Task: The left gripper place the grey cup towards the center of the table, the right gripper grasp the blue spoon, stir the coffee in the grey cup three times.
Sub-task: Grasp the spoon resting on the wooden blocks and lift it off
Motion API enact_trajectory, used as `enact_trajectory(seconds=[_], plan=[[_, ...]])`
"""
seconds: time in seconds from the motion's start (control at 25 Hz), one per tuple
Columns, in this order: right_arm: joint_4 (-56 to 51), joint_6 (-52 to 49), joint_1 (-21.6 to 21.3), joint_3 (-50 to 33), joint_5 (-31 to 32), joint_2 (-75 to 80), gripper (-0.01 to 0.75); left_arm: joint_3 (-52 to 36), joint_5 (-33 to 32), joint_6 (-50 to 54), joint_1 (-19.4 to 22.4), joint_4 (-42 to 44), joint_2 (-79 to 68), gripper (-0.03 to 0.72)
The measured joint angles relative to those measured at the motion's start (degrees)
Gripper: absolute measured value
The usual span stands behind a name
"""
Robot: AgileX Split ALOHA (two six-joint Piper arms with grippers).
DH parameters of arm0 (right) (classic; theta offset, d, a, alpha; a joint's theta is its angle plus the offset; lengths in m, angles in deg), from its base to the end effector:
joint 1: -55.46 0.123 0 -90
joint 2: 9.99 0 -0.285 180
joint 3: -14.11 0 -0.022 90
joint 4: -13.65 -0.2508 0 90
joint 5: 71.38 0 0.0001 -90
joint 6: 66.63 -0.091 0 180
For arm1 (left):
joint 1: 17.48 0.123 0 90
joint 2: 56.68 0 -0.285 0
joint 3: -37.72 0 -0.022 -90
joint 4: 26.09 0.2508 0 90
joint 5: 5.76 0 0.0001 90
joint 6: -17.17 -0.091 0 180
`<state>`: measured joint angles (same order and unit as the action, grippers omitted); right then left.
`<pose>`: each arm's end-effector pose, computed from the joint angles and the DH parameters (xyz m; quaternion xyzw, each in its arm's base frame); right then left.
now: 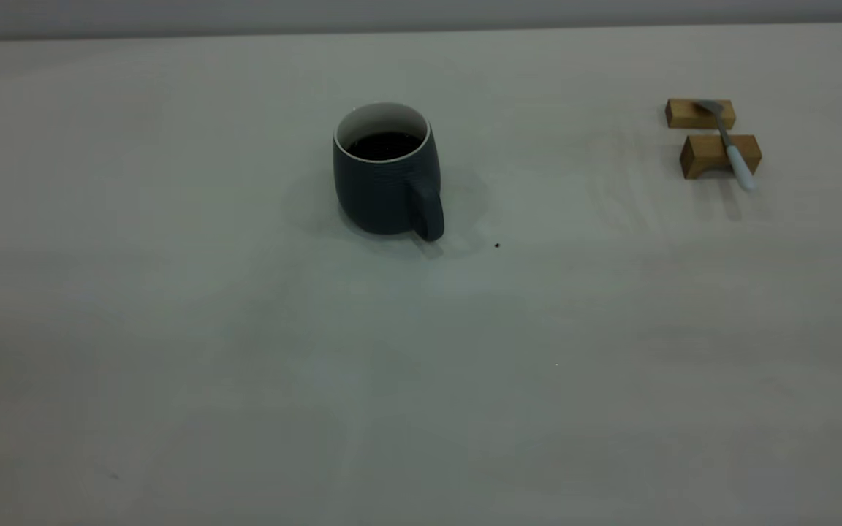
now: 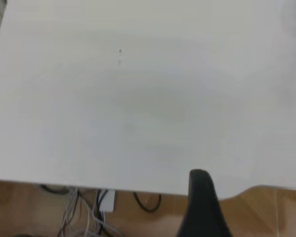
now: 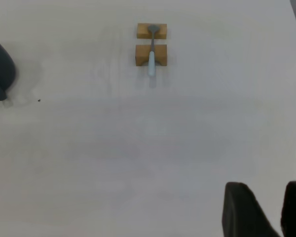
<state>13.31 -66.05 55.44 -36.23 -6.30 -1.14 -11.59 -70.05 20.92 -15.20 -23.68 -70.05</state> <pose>-0.0023 0.0005 0.2629 -0.0045 0.8840 0.0005 0.4674 0.0079 0.0038 0.2688 -0.0473 0.8934 0.0153 0.4466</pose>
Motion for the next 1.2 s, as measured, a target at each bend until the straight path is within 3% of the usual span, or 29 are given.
enact_trajectory(seconds=[0.36, 1.2], plan=[[0.00, 0.00, 0.00, 0.00, 0.00, 0.00, 0.237, 0.00, -0.11, -0.32, -2.28, 0.00, 3.14, 0.588], [0.00, 0.00, 0.00, 0.00, 0.00, 0.00, 0.237, 0.00, -0.28, -2.99, -2.31, -0.44, 6.67, 0.588]])
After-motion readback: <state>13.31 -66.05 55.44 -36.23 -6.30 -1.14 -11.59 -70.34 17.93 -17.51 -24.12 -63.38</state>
